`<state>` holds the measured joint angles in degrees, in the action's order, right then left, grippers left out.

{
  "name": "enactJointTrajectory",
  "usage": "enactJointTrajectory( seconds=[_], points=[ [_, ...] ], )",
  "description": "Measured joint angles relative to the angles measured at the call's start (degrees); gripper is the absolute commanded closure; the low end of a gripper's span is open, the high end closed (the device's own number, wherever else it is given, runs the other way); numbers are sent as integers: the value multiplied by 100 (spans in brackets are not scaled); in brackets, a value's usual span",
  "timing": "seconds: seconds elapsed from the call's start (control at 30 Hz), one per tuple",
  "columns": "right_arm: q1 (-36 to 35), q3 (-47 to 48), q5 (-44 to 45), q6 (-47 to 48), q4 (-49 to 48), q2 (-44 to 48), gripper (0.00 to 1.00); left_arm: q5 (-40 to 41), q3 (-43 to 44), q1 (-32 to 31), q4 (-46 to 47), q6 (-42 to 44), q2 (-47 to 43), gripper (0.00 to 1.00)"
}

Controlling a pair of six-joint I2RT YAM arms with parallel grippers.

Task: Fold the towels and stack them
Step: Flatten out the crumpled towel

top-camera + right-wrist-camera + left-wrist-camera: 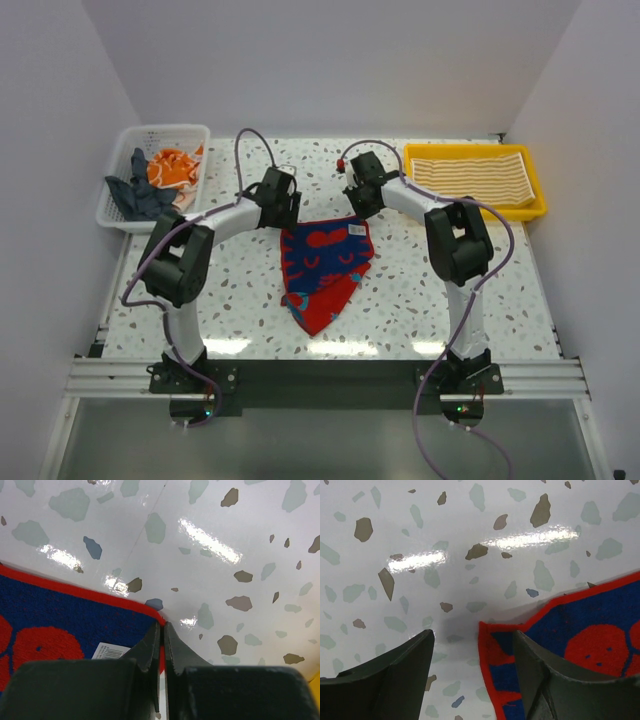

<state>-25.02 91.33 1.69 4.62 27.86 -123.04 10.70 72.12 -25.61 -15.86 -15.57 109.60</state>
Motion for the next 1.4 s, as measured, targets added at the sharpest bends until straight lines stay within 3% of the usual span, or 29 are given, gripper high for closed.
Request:
enactJointTrajectory(
  seconds=[0.27,0.57,0.83,1.03,1.13,1.33,1.4],
  points=[
    [0,-17,2,-2,-11,9,100,127,-127,2,-2,-293,-153,33],
    [0,-66,9,-2,-59,37,100,142,-116,4,-13,-350,-81,45],
    [-2,-114,11,0,-111,59,100,146,33,4,-13,-372,238,48],
    [-11,-181,35,15,-184,94,100,160,155,4,-13,-466,361,57],
    [-13,-240,37,20,-221,129,100,188,153,4,-9,-516,367,64],
    [-17,-297,35,35,-223,168,100,197,107,4,70,-645,372,100],
    [-17,-297,31,33,-223,170,100,201,101,4,90,-640,369,100]
  ],
)
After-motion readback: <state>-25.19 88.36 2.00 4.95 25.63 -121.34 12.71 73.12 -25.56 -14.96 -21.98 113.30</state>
